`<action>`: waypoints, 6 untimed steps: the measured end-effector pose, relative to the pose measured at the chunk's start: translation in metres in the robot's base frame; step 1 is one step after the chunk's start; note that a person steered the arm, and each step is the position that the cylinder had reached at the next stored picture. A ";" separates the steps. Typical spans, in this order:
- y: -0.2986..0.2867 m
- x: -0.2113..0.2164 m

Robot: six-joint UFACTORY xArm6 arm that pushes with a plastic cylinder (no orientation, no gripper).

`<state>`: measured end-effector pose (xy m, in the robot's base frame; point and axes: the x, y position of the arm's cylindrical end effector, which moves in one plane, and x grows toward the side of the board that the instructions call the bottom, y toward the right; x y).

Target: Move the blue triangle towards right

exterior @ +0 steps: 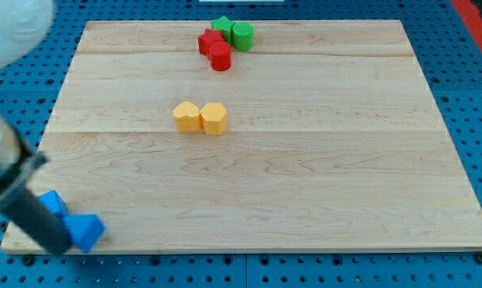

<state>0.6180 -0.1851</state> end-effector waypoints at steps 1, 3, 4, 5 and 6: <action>0.123 -0.008; 0.188 -0.033; 0.150 -0.106; 0.054 -0.107; 0.039 -0.074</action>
